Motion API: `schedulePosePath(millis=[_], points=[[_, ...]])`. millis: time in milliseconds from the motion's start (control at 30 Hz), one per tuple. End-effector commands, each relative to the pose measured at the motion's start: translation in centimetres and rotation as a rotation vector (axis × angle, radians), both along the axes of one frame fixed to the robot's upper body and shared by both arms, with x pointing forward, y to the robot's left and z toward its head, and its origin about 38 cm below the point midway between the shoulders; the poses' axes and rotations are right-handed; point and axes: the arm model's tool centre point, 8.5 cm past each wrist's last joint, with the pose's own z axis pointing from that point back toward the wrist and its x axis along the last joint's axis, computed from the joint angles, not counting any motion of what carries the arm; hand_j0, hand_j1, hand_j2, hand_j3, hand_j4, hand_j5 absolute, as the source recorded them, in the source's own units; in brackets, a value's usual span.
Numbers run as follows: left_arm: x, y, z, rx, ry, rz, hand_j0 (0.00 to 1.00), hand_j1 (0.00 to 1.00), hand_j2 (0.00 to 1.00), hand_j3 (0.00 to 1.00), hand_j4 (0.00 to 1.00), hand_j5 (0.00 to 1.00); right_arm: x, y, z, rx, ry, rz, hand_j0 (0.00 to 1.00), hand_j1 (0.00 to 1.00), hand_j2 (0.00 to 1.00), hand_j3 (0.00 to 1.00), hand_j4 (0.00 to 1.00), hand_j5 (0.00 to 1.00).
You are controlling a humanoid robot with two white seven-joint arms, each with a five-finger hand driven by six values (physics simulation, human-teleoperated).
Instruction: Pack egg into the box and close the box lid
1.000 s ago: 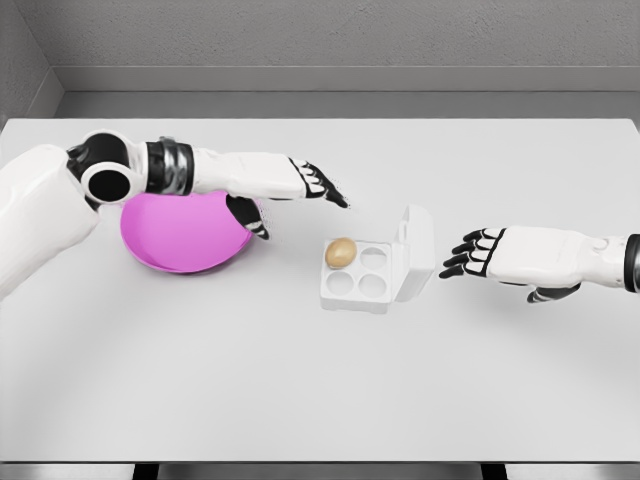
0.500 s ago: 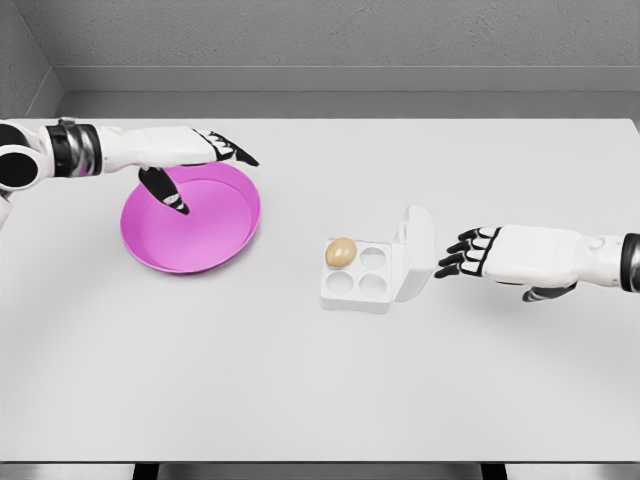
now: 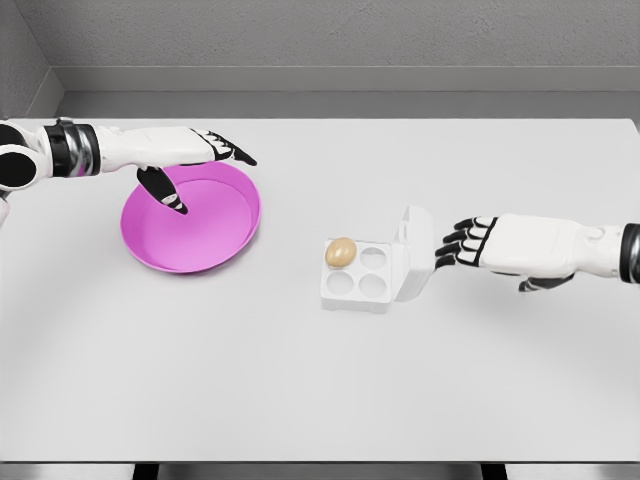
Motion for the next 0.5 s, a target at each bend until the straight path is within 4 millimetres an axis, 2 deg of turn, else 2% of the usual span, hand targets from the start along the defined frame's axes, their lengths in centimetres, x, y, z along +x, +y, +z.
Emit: schedulePosePath(millis=[0,267,333,467], points=[[0.0,0.0,0.1,-0.008,0.001,0.003,1.0,1.0,1.0,1.0,1.0,1.0,0.0,0.2,0.0,0.011,0.002,0.001,1.0,1.0,1.0,1.0,1.0,1.0],[0.0,0.1,0.1,-0.006,0.0,0.006,1.0,1.0,1.0,1.0,1.0,1.0,0.5,1.7,0.3,0.048,-0.015,0.026,1.0,1.0,1.0,1.0,1.0,1.0],[0.0,0.1,0.1,-0.006,0.0,0.006,1.0,1.0,1.0,1.0,1.0,1.0,0.4,2.9,-0.3,0.073,-0.002,0.047,1.0,1.0,1.0,1.0,1.0,1.0],[0.0,0.1,0.1,-0.007,0.001,0.006,1.0,1.0,1.0,1.0,1.0,1.0,0.7,4.7,-0.2,0.095,-0.007,0.088,1.0,1.0,1.0,1.0,1.0,1.0]])
